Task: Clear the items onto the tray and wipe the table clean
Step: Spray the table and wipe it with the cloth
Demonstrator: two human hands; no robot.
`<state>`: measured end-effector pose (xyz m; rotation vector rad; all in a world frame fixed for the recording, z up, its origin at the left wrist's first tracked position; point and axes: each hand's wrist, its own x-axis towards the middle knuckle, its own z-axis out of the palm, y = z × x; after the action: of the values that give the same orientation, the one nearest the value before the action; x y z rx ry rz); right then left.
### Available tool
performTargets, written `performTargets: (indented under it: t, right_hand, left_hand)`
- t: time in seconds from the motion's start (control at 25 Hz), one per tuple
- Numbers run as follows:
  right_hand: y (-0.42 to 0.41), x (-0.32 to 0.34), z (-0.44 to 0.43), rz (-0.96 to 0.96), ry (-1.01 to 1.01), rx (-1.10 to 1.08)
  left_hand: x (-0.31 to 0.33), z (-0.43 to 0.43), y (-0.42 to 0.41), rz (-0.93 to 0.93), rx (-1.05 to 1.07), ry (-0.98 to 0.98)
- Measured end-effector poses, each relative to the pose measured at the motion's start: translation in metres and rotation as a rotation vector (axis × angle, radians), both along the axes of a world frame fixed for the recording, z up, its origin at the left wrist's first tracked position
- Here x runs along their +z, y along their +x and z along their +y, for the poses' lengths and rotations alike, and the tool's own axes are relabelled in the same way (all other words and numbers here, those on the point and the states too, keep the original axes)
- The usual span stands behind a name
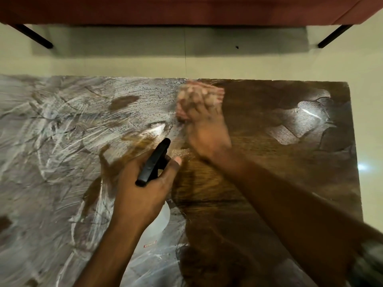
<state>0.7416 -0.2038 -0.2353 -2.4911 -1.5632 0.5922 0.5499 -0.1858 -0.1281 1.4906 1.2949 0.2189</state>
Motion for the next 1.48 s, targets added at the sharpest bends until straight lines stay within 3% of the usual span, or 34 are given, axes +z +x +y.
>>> performTargets:
  t: [0.12, 0.2, 0.28, 0.4, 0.48, 0.56, 0.64, 0.76, 0.84, 0.88, 0.96, 1.08, 1.16, 1.24, 1.32, 1.48]
  right_hand:
    - [-0.035, -0.008, -0.007, 0.073, -0.049, 0.742]
    - [-0.001, -0.010, -0.010, 0.051, -0.046, 0.839]
    - [0.049, -0.015, -0.014, 0.018, -0.048, 0.545]
    - [0.117, -0.009, -0.024, 0.024, 0.016, -0.093]
    - [0.114, -0.006, -0.025, 0.040, 0.077, -0.466]
    - [0.066, -0.009, -0.022, -0.012, 0.074, -0.568]
    - [-0.011, -0.013, -0.029, -0.030, 0.064, -0.335]
    - [-0.105, -0.016, -0.072, -0.001, 0.026, 0.426]
    - [-0.095, -0.016, -0.103, -0.025, 0.040, 0.894]
    - [-0.075, -0.016, -0.112, -0.031, 0.062, 0.966]
    - [-0.031, -0.018, -0.127, -0.074, 0.048, 0.747]
    - [0.011, -0.016, -0.136, -0.069, 0.091, -0.048]
    - [-0.008, -0.012, -0.114, -0.006, 0.134, -0.609]
    - [-0.060, -0.009, -0.086, 0.022, 0.124, -0.856]
    - [-0.135, -0.013, -0.087, 0.012, 0.119, -0.662]
    - [-0.253, -0.023, -0.191, 0.081, 0.011, 0.503]
  left_hand:
    - [-0.001, 0.004, -0.008, 0.011, -0.017, 0.008]
    - [-0.003, 0.007, -0.015, 0.007, -0.016, 0.005]
    - [-0.003, 0.009, -0.022, 0.008, -0.021, 0.010]
    - [-0.003, 0.012, -0.032, 0.002, -0.045, 0.031]
    - [-0.003, 0.013, -0.038, -0.002, -0.061, 0.046]
    - [-0.003, 0.016, -0.046, 0.017, -0.042, 0.021]
    - [-0.004, 0.019, -0.056, 0.046, -0.020, -0.007]
    - [-0.005, 0.019, -0.073, 0.092, -0.104, -0.018]
    - [-0.005, 0.014, -0.087, 0.137, -0.159, -0.025]
    - [-0.005, 0.010, -0.095, 0.156, -0.168, -0.037]
    - [-0.006, 0.003, -0.110, 0.164, -0.166, -0.058]
    - [-0.008, -0.011, -0.132, 0.146, -0.142, -0.052]
    - [-0.010, -0.021, -0.147, 0.122, -0.103, -0.056]
    - [-0.009, -0.032, -0.165, 0.117, -0.054, -0.064]
    - [-0.003, -0.047, -0.184, 0.132, -0.034, -0.055]
    - [0.009, -0.084, -0.218, 0.083, -0.035, -0.088]
